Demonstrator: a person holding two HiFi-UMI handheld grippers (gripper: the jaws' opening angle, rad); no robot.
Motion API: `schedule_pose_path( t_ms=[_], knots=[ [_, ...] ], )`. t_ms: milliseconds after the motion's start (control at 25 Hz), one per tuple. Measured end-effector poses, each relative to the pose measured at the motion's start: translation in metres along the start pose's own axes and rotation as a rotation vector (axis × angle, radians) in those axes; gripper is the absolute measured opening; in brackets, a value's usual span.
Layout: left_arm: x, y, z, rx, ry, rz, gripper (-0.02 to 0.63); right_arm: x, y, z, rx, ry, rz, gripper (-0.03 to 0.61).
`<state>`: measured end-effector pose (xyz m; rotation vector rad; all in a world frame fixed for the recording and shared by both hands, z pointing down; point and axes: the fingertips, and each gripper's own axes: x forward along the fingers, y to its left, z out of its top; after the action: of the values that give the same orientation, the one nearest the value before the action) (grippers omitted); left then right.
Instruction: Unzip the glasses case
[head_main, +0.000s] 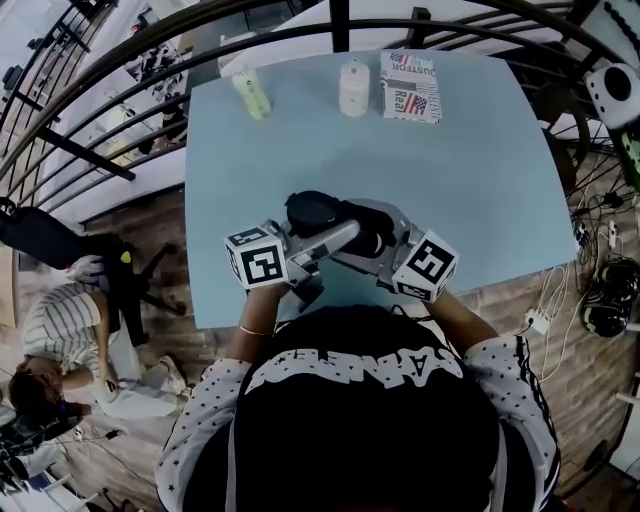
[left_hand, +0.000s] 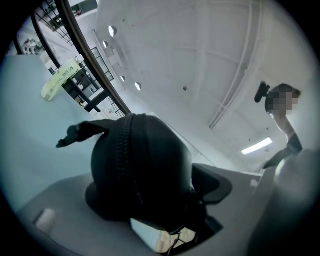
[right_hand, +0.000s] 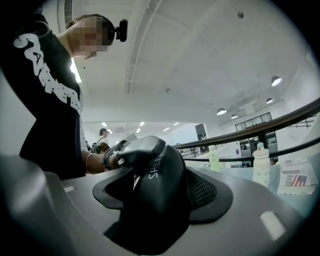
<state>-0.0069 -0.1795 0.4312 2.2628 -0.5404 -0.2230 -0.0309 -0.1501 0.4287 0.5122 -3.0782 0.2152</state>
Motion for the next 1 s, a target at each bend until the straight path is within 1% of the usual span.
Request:
schedule_pose_path(
  t_ms=[120,320,440,520,640,760,880,1000],
  knots=[
    [-0.002,0.004,0.001,-0.001,-0.012,0.028,0.0,0.004,0.004,-0.002,-0.016,0.01,0.027,0.339],
    [-0.005,0.009,0.005,-0.003,-0.044,0.049,0.0,0.007,0.003,-0.003,-0.055,0.019,0.039,0.339],
    [-0.004,0.008,0.005,0.026,-0.025,0.058,0.0,0.007,0.002,-0.006,-0.084,0.027,0.03,0.339],
    [-0.004,0.007,0.008,0.046,-0.028,0.068,0.0,0.006,-0.001,-0.004,-0.092,0.027,0.016,0.339],
    [-0.012,0.01,0.024,0.057,-0.077,0.089,0.0,0.001,-0.009,0.003,-0.079,0.003,-0.006,0.339],
    [-0.025,0.017,0.043,0.087,-0.128,0.136,0.0,-0.009,-0.017,-0.002,-0.075,0.016,-0.027,0.336],
    [-0.038,0.02,0.057,0.127,-0.163,0.179,0.0,-0.016,-0.021,-0.013,-0.094,0.065,-0.042,0.303],
    [-0.046,0.02,0.065,0.133,-0.196,0.194,0.0,-0.015,-0.019,-0.034,-0.13,0.154,-0.045,0.248]
  ],
)
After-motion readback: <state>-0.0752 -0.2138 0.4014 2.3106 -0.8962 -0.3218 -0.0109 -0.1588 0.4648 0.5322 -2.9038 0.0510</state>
